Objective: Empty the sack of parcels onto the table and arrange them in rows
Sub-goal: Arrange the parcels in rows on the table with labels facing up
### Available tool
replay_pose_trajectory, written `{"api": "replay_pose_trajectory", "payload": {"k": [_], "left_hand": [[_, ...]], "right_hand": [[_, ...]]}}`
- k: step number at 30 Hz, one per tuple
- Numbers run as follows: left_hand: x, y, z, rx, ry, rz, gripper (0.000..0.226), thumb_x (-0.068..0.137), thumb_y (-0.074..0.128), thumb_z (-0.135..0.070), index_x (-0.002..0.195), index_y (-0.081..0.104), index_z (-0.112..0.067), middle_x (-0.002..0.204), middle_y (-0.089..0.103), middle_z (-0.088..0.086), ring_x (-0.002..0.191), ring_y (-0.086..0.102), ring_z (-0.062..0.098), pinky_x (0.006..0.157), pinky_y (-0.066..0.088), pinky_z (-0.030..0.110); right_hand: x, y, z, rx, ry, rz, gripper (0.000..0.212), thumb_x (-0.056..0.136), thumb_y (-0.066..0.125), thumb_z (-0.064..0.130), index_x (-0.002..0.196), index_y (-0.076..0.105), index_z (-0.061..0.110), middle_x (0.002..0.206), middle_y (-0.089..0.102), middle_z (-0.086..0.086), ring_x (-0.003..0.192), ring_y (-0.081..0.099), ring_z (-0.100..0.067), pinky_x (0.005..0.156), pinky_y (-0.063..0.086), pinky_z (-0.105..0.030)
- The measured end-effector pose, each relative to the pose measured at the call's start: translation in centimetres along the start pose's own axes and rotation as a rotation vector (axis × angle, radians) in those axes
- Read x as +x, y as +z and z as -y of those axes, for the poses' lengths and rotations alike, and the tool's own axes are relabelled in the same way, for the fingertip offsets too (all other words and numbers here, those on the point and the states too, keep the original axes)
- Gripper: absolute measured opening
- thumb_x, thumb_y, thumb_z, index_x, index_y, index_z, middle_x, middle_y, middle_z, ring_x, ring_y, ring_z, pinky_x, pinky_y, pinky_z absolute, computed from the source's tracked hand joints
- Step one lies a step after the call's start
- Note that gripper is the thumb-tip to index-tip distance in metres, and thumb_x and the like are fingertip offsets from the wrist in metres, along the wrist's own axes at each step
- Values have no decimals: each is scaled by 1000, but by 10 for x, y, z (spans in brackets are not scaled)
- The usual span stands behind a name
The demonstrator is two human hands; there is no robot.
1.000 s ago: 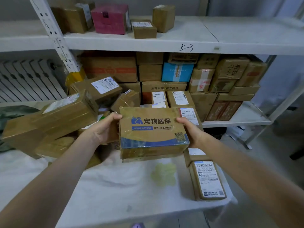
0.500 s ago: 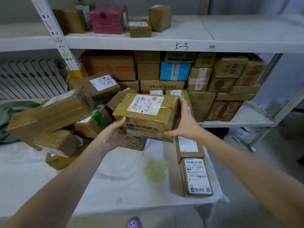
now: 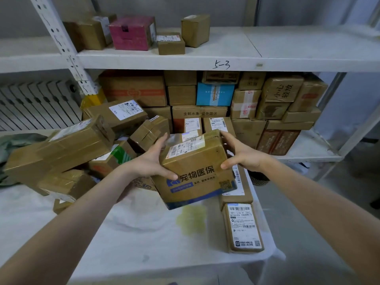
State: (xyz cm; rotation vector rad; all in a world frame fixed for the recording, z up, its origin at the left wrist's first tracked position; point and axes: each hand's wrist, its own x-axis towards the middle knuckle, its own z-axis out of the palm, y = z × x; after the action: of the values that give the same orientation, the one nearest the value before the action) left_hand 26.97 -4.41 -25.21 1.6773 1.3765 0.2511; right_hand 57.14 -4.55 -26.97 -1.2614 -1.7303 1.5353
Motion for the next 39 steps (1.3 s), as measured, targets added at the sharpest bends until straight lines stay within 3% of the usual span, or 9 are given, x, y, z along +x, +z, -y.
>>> {"api": "replay_pose_trajectory", "payload": {"k": [5, 10, 14, 17, 22, 25, 32, 35, 39], "left_hand": [[8, -8, 2, 113, -63, -69, 137, 58, 92, -26, 149, -9, -42, 159, 4, 5, 146, 13, 30, 114, 28, 52], [11, 10, -14, -267, -242, -605, 104, 71, 82, -41, 150, 17, -19, 155, 26, 13, 140, 30, 33, 110, 34, 54], [12, 33, -25, -1008, -254, 30, 102, 65, 64, -67, 150, 20, -31, 156, 25, 18, 137, 33, 44, 102, 34, 64], [21, 48, -32, -1155, -147, 111, 79, 70, 60, -61, 139, 45, -26, 143, 49, 12, 126, 49, 39, 104, 32, 65], [37, 60, -27, -1078, -101, 73, 72, 76, 70, -11, 137, 43, -36, 130, 61, 4, 110, 61, 29, 80, 54, 52], [39, 59, -21, -953, -120, 52, 72, 83, 60, 9, 134, 42, -39, 126, 60, 3, 111, 57, 30, 88, 50, 55], [29, 30, 15, -476, -366, 275, 69, 79, 72, -5, 133, 36, -28, 120, 61, 12, 95, 62, 27, 81, 46, 41], [38, 36, 21, -467, -397, 286, 68, 80, 67, 5, 134, 37, -23, 127, 60, 14, 112, 60, 35, 100, 43, 55], [55, 51, 22, -553, -386, 247, 60, 84, 54, 17, 132, 41, -17, 123, 60, 8, 108, 61, 30, 91, 51, 51]], "right_hand": [[2, 14, -9, -36, -42, -54, 124, 45, 87, 31, 147, 16, 28, 139, 36, 11, 132, 38, -16, 104, 43, -35], [2, 21, -14, 7, -50, -406, 129, 39, 91, 39, 142, 13, 28, 145, 32, 1, 134, 34, -16, 112, 35, -42], [-6, 45, -19, -30, -180, -650, 121, 47, 94, 29, 135, 12, 37, 141, 32, 3, 132, 36, -12, 110, 34, -36], [-13, 65, -26, -101, -257, -537, 106, 45, 90, 46, 127, 24, 28, 136, 36, 4, 129, 41, -8, 103, 40, -27], [-1, 65, -17, 184, -118, -544, 66, 82, 65, 51, 134, 35, 23, 127, 46, 10, 126, 46, -9, 98, 46, -27], [11, 56, -20, 178, 31, -554, 80, 80, 73, 42, 147, 30, 33, 136, 40, 6, 126, 47, -18, 102, 46, -42], [18, 79, -39, 224, 300, -308, 66, 86, 67, 21, 144, 36, 19, 133, 54, 0, 114, 57, -14, 98, 47, -33], [22, 87, -45, 203, 360, -280, 70, 85, 67, 17, 145, 31, 15, 124, 56, 1, 109, 56, -12, 95, 46, -30], [27, 79, -42, 88, 358, -293, 68, 86, 66, 10, 144, 30, 11, 136, 51, -4, 110, 49, -12, 89, 40, -23]]}}
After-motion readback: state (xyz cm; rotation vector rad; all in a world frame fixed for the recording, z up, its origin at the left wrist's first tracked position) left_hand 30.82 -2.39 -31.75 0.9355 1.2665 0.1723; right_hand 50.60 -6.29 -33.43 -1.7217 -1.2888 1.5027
